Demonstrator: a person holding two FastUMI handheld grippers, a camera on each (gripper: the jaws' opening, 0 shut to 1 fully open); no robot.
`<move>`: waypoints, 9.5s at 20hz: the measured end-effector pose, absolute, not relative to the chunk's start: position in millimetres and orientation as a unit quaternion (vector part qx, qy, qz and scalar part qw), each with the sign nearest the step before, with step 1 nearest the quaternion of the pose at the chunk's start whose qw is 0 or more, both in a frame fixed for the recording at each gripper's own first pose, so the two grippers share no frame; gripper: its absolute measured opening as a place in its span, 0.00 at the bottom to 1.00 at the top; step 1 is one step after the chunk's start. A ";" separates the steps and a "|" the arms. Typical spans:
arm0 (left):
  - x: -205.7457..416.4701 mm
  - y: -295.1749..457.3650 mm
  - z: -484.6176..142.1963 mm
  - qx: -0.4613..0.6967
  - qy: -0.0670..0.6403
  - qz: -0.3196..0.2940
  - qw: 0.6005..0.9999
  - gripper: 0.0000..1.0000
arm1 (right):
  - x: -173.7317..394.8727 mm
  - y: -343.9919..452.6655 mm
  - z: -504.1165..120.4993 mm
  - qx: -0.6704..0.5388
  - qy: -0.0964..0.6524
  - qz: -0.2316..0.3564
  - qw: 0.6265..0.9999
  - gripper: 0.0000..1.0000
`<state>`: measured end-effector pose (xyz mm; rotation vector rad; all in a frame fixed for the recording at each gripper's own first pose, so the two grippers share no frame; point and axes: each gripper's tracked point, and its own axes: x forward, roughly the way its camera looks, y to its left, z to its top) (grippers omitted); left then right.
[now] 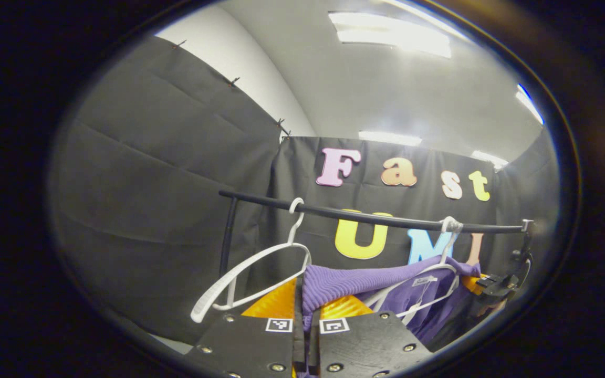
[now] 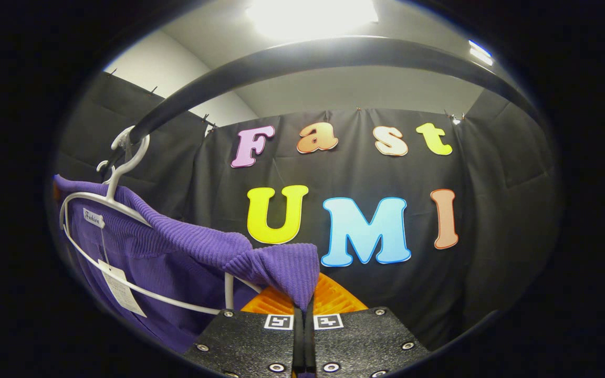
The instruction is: Grasp the clothes on the hanger with both hands and then place them into the laundry hamper below.
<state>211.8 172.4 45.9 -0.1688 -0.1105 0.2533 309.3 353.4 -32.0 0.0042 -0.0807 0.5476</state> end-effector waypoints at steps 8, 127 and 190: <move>236.7 184.3 9.3 -0.117 -0.020 0.054 0.991 0.04 | 318.3 352.1 -36.9 -0.019 -0.054 0.260 0.964 0.00; 31.2 11.4 -466.8 -0.018 0.418 -0.111 0.901 0.04 | -59.2 192.4 -430.3 -0.045 0.501 0.112 0.857 0.02; 38.2 73.6 -13.1 -0.019 0.002 -0.031 0.999 0.99 | -33.1 70.0 -33.0 -0.037 0.055 -0.010 0.998 0.96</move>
